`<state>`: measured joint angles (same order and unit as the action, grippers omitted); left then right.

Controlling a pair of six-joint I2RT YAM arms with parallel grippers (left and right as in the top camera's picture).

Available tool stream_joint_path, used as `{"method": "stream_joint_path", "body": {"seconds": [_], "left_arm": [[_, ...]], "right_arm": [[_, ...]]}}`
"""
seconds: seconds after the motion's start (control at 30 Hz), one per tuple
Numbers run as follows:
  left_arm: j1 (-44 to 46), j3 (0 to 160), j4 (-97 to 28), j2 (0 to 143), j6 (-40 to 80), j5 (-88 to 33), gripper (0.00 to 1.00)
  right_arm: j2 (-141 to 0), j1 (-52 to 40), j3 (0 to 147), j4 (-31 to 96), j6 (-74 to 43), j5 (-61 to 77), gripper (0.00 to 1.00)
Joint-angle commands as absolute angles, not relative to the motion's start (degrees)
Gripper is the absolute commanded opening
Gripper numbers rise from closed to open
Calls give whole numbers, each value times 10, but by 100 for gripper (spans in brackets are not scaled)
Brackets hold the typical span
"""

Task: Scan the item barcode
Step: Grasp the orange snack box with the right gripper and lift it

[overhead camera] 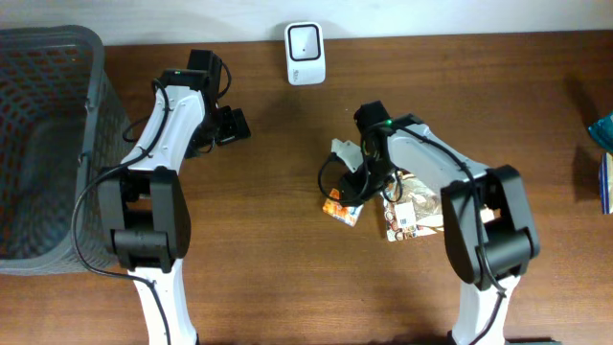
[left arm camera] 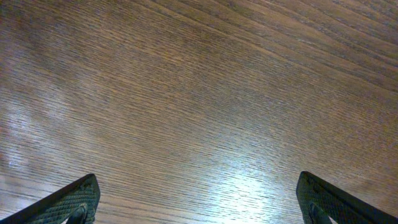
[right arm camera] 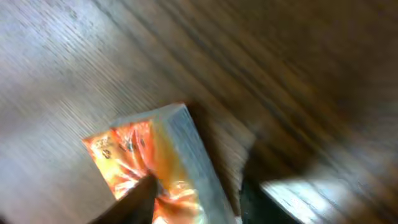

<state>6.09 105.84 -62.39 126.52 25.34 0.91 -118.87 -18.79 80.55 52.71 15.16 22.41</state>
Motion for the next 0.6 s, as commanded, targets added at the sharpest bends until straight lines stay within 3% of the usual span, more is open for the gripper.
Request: {"method": "stream_joint_path", "body": {"seconds": [0.0, 0.17, 0.3, 0.33, 0.4, 0.47, 0.57], "left_arm": [[62, 1056, -625, 1248, 252, 13, 99], [62, 1056, -625, 1248, 252, 13, 99], [62, 1056, -625, 1248, 252, 13, 99], [62, 1056, -624, 1248, 252, 13, 99], [62, 1056, -624, 1248, 252, 13, 99], [62, 1056, -625, 1248, 252, 13, 99], [62, 1056, -624, 1248, 252, 13, 99]], "right_arm": [[-1203, -192, 801, 528, 55, 225, 35], [-1200, -191, 802, 529, -24, 258, 34], [-1200, -180, 813, 529, -136, 257, 25], [-1200, -175, 818, 529, -153, 257, 26], [-1200, -164, 821, 528, -159, 249, 43], [-1201, -161, 821, 531, -130, 248, 52], [-1201, -167, 815, 540, -108, 249, 57]]}}
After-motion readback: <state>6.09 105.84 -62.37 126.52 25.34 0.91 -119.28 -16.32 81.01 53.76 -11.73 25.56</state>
